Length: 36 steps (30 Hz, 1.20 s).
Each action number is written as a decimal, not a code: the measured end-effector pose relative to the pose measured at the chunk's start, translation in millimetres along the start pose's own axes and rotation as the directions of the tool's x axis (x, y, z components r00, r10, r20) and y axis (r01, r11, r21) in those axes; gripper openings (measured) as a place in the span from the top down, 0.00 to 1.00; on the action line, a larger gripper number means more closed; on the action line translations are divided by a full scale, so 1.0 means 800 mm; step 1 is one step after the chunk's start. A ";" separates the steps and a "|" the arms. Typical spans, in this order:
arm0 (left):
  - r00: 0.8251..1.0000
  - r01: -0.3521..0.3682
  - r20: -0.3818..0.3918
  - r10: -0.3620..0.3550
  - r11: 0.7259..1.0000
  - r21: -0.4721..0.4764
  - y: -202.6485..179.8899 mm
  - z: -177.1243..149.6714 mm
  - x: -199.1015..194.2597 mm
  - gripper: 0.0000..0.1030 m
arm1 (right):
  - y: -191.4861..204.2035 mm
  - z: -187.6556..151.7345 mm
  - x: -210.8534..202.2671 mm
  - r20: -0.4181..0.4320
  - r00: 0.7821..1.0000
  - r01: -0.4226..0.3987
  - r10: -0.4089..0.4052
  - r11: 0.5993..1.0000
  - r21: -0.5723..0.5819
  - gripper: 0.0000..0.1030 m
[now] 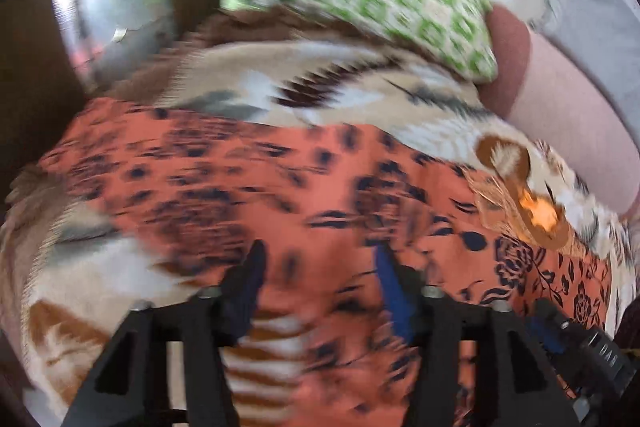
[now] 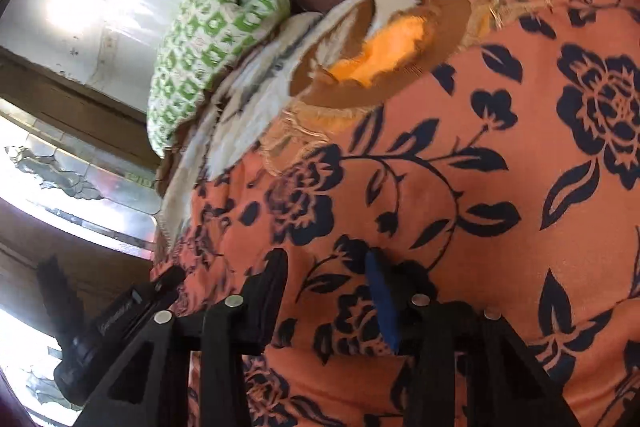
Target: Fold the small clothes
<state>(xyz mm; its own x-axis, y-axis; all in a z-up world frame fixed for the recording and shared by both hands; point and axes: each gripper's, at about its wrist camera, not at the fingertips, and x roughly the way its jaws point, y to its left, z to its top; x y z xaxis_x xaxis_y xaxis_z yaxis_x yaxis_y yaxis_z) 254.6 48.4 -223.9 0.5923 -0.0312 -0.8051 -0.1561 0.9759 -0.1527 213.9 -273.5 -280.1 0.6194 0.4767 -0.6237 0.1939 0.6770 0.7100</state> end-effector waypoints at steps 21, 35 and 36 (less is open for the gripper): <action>0.978 0.094 -0.077 -0.194 0.741 -0.665 0.366 0.039 0.049 0.35 | 0.053 -0.022 -0.011 0.032 0.998 -0.046 0.051 0.989 -0.137 0.51; 0.986 0.126 0.016 -0.165 0.685 -0.717 0.390 0.054 0.110 0.91 | 0.046 -0.015 -0.001 0.045 0.999 0.001 0.005 0.991 -0.133 0.51; 0.988 0.120 0.014 -0.155 0.697 -0.707 0.390 0.054 0.109 0.92 | 0.045 -0.014 -0.002 0.049 0.999 0.003 0.003 0.992 -0.128 0.51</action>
<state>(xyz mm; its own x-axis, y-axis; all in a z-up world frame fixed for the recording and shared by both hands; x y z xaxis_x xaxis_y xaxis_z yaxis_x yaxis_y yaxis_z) 291.8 359.1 -316.5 0.6206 -0.1794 -0.7633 -0.5968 0.5234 -0.6082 211.6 -243.7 -257.2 0.6569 0.4506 -0.6046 0.0969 0.7447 0.6603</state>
